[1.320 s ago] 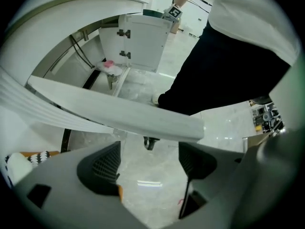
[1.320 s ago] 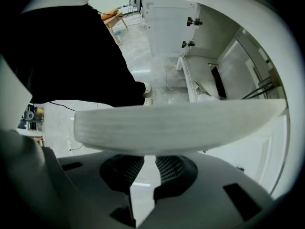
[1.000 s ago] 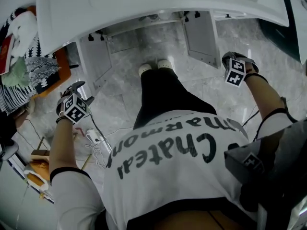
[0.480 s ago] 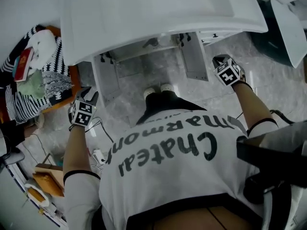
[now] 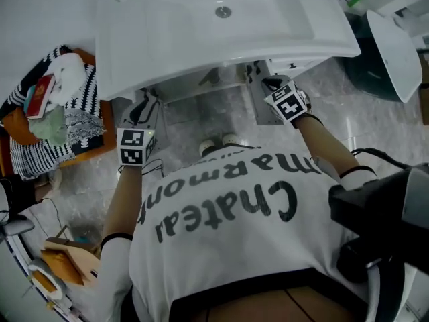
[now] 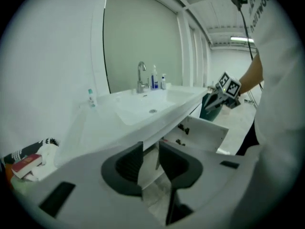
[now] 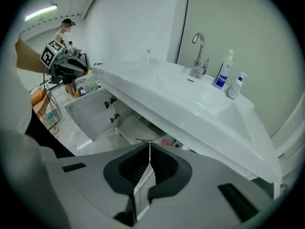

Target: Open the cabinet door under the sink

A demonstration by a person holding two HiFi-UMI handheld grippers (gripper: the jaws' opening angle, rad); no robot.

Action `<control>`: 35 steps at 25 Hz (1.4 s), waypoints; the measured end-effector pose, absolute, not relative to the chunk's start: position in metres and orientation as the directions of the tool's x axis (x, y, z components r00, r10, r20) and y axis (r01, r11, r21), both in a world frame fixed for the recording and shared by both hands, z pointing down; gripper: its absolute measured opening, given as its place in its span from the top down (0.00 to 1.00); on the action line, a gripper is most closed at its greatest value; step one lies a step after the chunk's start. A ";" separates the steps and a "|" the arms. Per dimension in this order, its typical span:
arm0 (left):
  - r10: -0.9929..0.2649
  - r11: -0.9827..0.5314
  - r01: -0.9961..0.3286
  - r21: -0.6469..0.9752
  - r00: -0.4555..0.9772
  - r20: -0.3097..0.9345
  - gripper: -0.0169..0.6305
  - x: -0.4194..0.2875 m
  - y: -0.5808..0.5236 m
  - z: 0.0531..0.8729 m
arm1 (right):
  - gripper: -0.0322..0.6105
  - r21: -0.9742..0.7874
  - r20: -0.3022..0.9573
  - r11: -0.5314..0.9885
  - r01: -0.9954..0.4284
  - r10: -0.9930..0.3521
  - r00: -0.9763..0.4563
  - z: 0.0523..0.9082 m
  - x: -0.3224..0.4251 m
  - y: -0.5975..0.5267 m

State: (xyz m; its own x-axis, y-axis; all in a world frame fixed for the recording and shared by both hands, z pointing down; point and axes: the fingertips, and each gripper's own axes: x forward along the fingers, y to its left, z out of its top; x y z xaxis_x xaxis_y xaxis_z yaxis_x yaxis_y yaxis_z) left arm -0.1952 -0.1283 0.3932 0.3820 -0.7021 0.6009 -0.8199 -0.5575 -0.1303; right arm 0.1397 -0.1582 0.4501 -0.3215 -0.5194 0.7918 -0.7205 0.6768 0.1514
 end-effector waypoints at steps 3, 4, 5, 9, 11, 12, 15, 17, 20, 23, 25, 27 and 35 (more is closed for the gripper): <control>-0.732 -0.551 -0.833 -0.052 0.453 0.509 0.82 -0.161 -0.146 0.362 | 0.93 0.107 0.732 0.660 -0.744 -0.558 -0.390 0.423 0.109 -0.178; -0.740 -0.549 -0.836 -0.018 0.476 0.476 0.82 -0.151 -0.152 0.351 | 0.93 0.081 0.713 0.655 -0.751 -0.565 -0.416 0.412 0.097 -0.183; -0.745 -0.546 -0.838 0.023 0.498 0.444 0.82 -0.141 -0.158 0.340 | 0.93 0.052 0.687 0.651 -0.758 -0.574 -0.446 0.398 0.084 -0.188; -0.762 -0.539 -0.821 0.189 0.571 0.306 0.86 -0.108 -0.178 0.284 | 0.93 -0.114 0.533 0.635 -0.764 -0.610 -0.587 0.330 0.034 -0.206; -0.753 -0.574 -0.792 0.207 0.610 0.246 0.88 -0.093 -0.181 0.255 | 0.93 -0.183 0.454 0.648 -0.739 -0.611 -0.648 0.294 0.012 -0.210; -0.746 -0.597 -0.777 0.198 0.629 0.220 0.88 -0.088 -0.180 0.241 | 0.93 -0.203 0.419 0.662 -0.721 -0.607 -0.675 0.277 0.002 -0.210; -0.726 -0.653 -0.742 0.149 0.670 0.155 0.90 -0.080 -0.175 0.202 | 0.93 -0.205 0.345 0.718 -0.665 -0.583 -0.736 0.231 -0.022 -0.203; -0.717 -0.675 -0.726 0.134 0.688 0.112 0.92 -0.077 -0.170 0.179 | 0.93 -0.176 0.303 0.760 -0.626 -0.564 -0.769 0.203 -0.033 -0.194; -0.698 -0.704 -0.699 0.126 0.714 0.059 0.93 -0.071 -0.158 0.153 | 0.93 -0.173 0.229 0.807 -0.565 -0.525 -0.820 0.168 -0.045 -0.177; -0.687 -0.720 -0.687 0.098 0.726 0.044 0.93 -0.069 -0.145 0.141 | 0.93 -0.180 0.180 0.842 -0.508 -0.479 -0.859 0.146 -0.052 -0.158; -0.690 -0.718 -0.692 0.076 0.722 0.057 0.93 -0.071 -0.139 0.144 | 0.93 -0.179 0.171 0.848 -0.499 -0.472 -0.865 0.145 -0.052 -0.151; -0.701 -0.704 -0.707 0.071 0.707 0.090 0.93 -0.076 -0.139 0.157 | 0.93 -0.191 0.182 0.837 -0.513 -0.483 -0.856 0.156 -0.048 -0.150; -0.706 -0.664 -0.729 0.166 0.684 0.182 0.93 -0.081 -0.133 0.207 | 0.93 -0.323 0.282 0.756 -0.569 -0.497 -0.820 0.212 -0.021 -0.144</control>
